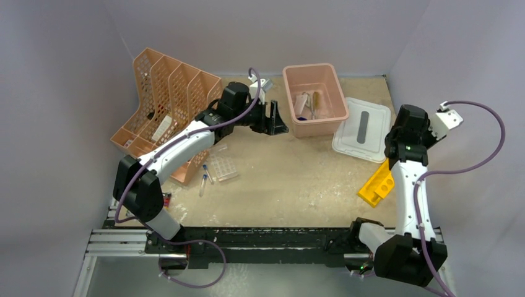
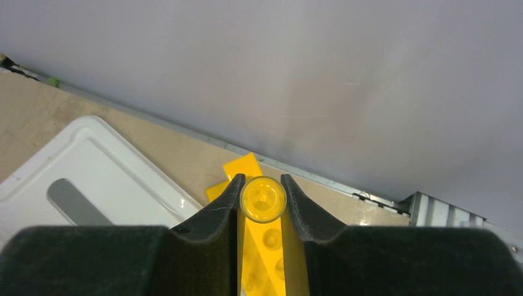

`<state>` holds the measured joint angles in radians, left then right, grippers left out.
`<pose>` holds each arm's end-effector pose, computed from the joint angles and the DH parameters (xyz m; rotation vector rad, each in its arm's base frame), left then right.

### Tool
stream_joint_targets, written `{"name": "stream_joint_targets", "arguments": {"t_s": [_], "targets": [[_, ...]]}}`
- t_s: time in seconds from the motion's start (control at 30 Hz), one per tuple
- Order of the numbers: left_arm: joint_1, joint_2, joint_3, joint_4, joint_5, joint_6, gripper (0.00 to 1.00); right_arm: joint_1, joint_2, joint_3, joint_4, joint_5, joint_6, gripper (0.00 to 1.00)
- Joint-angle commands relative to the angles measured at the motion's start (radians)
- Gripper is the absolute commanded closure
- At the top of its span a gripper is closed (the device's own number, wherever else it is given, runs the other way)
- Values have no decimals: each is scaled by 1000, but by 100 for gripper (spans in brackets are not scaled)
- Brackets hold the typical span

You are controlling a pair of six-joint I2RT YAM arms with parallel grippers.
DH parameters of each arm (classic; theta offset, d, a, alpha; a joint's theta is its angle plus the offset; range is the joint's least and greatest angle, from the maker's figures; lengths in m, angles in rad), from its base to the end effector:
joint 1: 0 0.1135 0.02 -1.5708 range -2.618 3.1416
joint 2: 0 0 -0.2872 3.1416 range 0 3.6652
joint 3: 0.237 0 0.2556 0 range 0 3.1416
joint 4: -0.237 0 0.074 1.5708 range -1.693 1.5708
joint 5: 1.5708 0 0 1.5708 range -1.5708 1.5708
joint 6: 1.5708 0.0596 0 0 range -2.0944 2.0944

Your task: Organize the chemistry lab equipment

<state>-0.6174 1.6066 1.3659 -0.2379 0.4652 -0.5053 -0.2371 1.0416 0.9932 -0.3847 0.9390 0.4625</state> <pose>0.3097 -0.2527 0.3410 0.4360 2.1614 -1.1437 0.2076 -0.0996 0.3635 1.1662 1.4919 -0.7785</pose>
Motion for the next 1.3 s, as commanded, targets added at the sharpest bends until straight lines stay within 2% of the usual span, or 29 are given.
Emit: {"name": "stream_joint_targets", "arguments": {"t_s": [0.0,0.17,0.43,0.87,1.27], "targets": [[1,-2,52,16,12,6,29,-16,18,-1,118,5,-17,87],[1,0,49,15,2,4,29,-66,29,-55,231,-69,-48,86],[1,-5,40,11,-11,1,29,-142,37,-97,250,-184,-13,87],[1,1,40,9,-13,6,29,-162,99,-96,207,-243,3,87],[1,-12,43,3,-36,21,29,-168,171,-78,307,-446,-88,88]]}}
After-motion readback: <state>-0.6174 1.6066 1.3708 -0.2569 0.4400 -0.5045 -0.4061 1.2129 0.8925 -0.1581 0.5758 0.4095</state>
